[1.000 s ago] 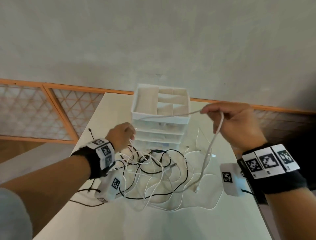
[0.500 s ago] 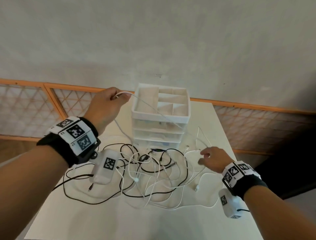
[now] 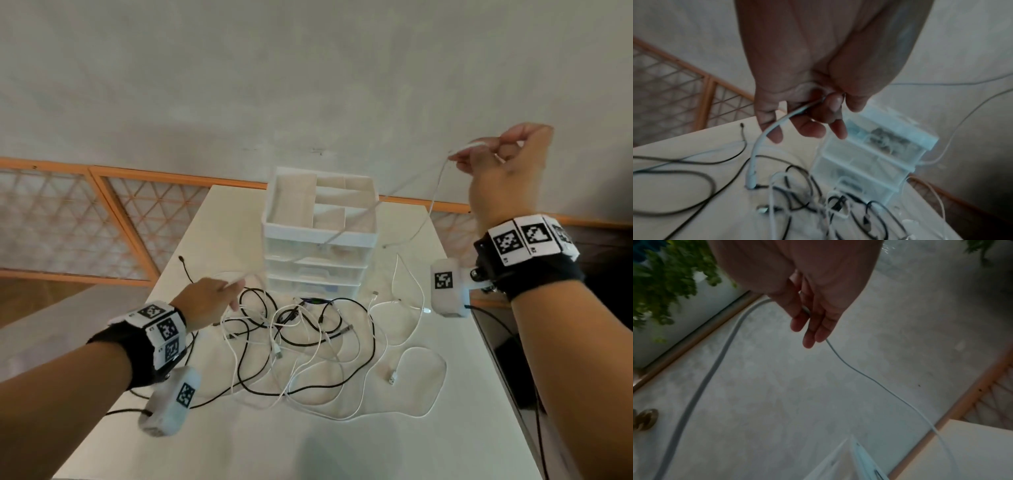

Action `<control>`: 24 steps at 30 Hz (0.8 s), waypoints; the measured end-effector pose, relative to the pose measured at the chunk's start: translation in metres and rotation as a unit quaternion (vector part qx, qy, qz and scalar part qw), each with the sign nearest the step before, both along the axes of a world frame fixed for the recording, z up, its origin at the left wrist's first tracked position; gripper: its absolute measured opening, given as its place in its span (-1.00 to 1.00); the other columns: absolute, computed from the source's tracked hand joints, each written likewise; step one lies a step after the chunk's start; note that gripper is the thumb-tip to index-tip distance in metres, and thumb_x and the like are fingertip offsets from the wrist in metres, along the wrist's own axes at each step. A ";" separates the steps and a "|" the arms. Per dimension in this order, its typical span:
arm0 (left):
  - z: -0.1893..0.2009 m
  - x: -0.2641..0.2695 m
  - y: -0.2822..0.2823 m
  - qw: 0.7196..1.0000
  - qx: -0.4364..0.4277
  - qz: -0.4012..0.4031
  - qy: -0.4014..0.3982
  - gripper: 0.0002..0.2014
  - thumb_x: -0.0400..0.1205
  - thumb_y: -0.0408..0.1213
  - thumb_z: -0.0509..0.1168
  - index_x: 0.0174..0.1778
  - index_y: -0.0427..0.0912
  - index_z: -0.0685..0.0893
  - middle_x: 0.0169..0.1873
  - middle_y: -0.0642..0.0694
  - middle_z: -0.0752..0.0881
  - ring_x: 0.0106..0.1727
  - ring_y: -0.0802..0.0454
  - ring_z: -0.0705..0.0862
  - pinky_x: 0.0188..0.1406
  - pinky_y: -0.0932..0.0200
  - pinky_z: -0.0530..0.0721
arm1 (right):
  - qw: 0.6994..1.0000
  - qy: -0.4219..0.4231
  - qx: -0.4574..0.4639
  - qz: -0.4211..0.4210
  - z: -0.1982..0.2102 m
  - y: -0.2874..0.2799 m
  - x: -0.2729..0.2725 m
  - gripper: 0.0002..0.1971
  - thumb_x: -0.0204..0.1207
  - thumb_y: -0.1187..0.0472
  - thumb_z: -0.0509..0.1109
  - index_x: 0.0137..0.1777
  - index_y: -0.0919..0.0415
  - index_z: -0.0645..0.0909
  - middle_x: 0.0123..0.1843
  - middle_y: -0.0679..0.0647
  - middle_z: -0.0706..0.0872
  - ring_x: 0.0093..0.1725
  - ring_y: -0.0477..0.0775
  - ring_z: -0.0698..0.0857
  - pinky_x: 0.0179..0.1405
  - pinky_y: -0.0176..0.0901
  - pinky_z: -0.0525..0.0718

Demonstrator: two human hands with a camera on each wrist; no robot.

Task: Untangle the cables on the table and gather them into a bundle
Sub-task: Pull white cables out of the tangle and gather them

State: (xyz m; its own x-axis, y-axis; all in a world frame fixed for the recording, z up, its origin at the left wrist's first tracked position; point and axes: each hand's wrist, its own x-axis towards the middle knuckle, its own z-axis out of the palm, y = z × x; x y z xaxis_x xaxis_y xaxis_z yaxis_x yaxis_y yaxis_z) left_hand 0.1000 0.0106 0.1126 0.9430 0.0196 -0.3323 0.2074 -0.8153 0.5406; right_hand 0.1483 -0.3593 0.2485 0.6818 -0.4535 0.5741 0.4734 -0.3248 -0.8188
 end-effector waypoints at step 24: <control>-0.052 -0.049 0.004 0.999 0.004 -0.033 0.017 -0.64 0.80 -0.09 0.06 -0.24 -0.14 0.59 -0.41 0.08 0.57 -0.32 0.13 0.58 -0.29 0.23 0.44 | 0.887 0.386 -0.242 0.071 -0.204 0.107 -0.043 -0.57 0.29 0.20 0.68 -0.15 0.14 0.41 -0.21 0.04 0.61 -0.23 0.06 0.55 -0.27 -0.12 0.45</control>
